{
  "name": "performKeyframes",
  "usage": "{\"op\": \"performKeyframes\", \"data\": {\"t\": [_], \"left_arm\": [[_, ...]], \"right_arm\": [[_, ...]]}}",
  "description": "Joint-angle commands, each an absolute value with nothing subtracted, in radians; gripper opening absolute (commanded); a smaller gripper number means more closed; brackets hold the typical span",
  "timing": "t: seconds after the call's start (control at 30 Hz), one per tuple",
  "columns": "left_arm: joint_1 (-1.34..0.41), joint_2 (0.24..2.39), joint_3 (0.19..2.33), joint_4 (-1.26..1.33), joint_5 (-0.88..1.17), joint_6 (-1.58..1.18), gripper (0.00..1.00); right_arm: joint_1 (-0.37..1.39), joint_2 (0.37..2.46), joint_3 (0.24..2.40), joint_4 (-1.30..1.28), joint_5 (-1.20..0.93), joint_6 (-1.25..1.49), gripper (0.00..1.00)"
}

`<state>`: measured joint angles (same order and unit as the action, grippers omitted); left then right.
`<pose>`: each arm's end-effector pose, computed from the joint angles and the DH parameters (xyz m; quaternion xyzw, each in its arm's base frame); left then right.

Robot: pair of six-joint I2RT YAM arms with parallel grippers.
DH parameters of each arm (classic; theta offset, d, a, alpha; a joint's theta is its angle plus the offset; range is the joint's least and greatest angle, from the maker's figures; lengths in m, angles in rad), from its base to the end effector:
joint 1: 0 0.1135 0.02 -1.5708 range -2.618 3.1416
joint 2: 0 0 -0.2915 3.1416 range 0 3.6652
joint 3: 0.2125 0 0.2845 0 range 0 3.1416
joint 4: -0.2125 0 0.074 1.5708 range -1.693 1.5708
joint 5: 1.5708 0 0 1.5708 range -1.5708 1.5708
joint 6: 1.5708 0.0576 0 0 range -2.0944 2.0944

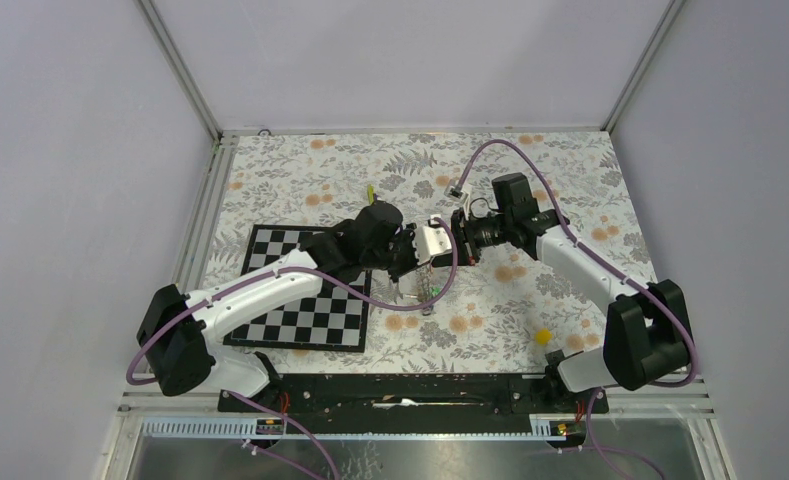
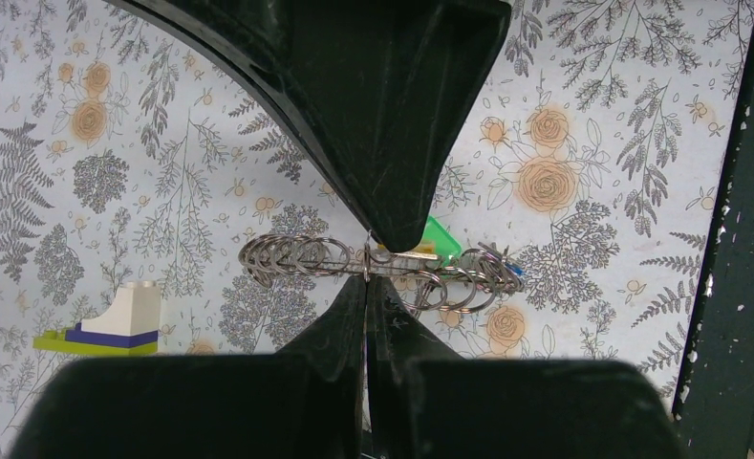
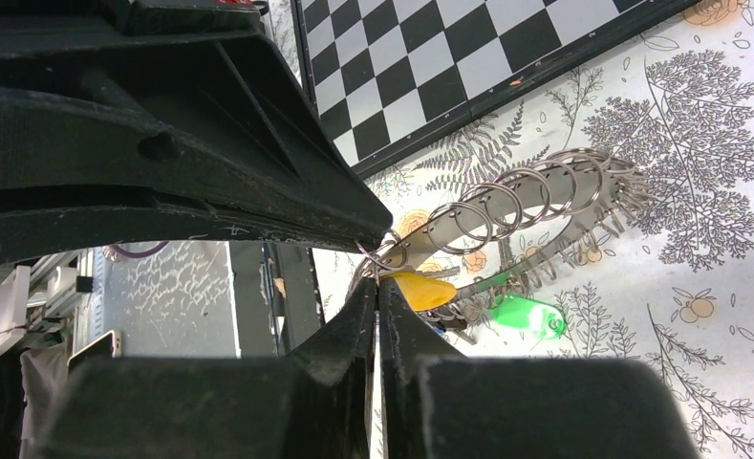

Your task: Put the keys on the keyring

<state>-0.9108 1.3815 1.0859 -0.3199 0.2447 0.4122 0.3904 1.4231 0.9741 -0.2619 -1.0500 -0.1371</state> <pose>0.2065 -0.2888 0.3012 0.5857 0.6610 -0.2176 0.4154 0.2875 0.1723 0.2682 -0.4067 0.7049 0.4975 0.3003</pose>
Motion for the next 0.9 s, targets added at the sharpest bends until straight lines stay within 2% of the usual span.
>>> {"op": "performKeyframes", "data": {"t": [0.0,0.87], "left_arm": [[-0.927,1.343,1.102,-0.261,0.282,0.417,0.00],[-0.931,1.317,1.089,-0.275,0.334,0.432,0.00]], "right_arm": [[0.399,1.435,1.022,-0.263,-1.038,-0.127,0.00],[0.399,1.493,1.044,-0.280,-1.000,-0.106,0.00]]}}
